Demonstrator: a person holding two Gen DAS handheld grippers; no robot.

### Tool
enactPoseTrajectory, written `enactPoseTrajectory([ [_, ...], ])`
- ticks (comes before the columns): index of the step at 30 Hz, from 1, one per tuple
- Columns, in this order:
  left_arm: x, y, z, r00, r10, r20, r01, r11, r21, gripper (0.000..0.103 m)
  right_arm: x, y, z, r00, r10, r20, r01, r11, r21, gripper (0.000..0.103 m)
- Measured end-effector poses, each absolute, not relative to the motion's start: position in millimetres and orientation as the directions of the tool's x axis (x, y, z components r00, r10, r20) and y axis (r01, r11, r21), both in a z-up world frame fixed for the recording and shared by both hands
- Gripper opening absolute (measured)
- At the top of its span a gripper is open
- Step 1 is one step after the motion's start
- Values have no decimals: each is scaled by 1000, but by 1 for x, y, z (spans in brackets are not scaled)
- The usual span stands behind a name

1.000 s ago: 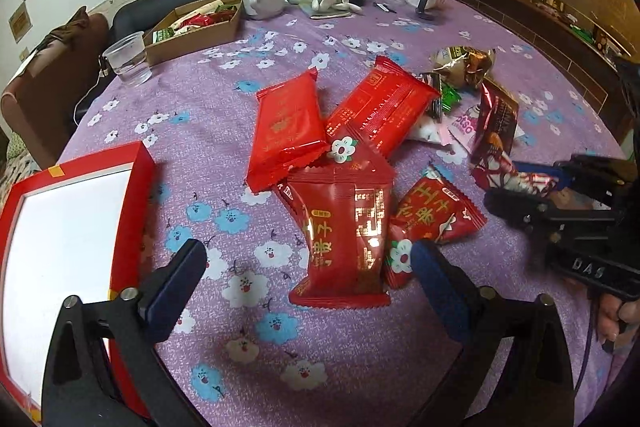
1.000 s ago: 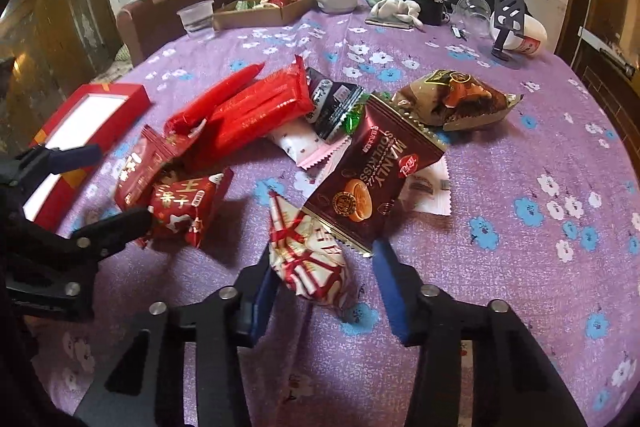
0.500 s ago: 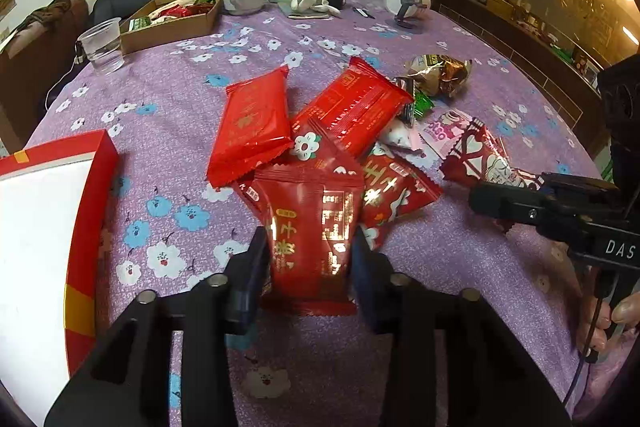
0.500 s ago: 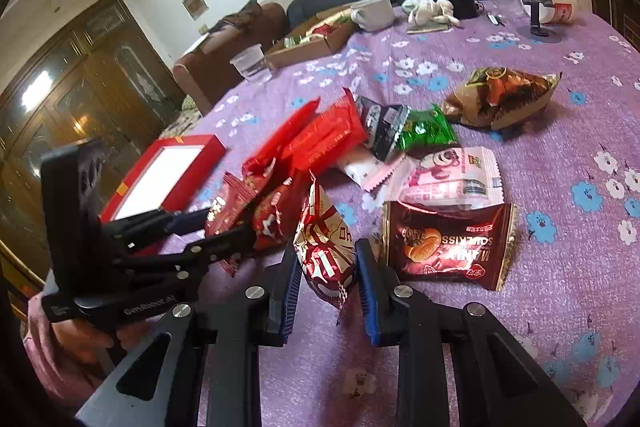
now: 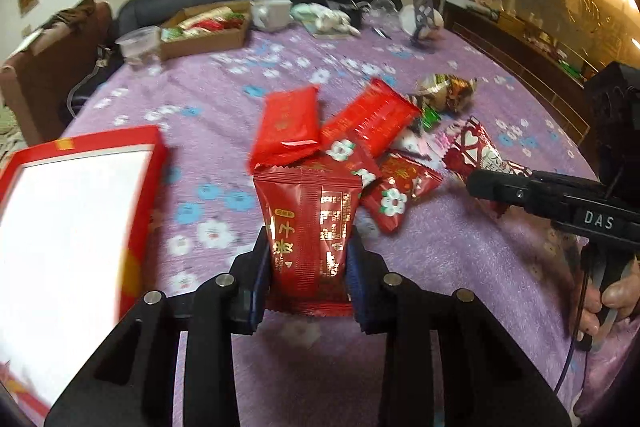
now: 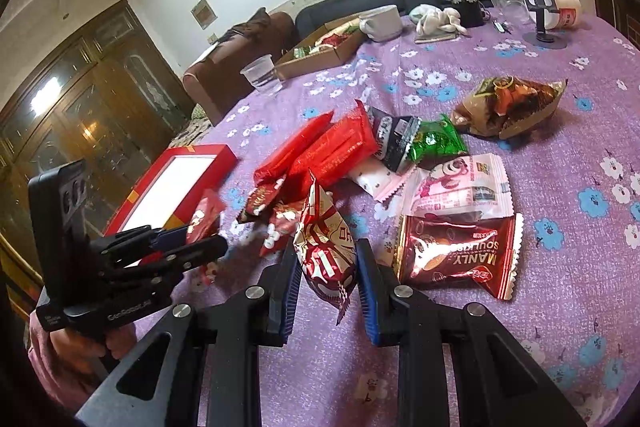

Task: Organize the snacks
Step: 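Carry both snacks over the white tray and open both tools to drop them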

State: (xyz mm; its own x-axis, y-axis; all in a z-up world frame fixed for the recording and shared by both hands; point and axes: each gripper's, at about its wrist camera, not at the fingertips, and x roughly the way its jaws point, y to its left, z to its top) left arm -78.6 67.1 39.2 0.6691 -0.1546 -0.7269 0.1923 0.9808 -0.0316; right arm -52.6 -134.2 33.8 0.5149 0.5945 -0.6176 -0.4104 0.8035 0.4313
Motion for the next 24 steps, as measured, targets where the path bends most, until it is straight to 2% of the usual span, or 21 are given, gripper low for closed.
enactPoseTrajectory([
  [12,-120,127,70,773,18,-634,25,998,59,31,-61,-116,44,533,606,-591,-434,795,424,27],
  [24,-134,179,70,795,161,-585,-119,987,110,32,-75,14,71,390,728,-563,-627,658,416,26],
])
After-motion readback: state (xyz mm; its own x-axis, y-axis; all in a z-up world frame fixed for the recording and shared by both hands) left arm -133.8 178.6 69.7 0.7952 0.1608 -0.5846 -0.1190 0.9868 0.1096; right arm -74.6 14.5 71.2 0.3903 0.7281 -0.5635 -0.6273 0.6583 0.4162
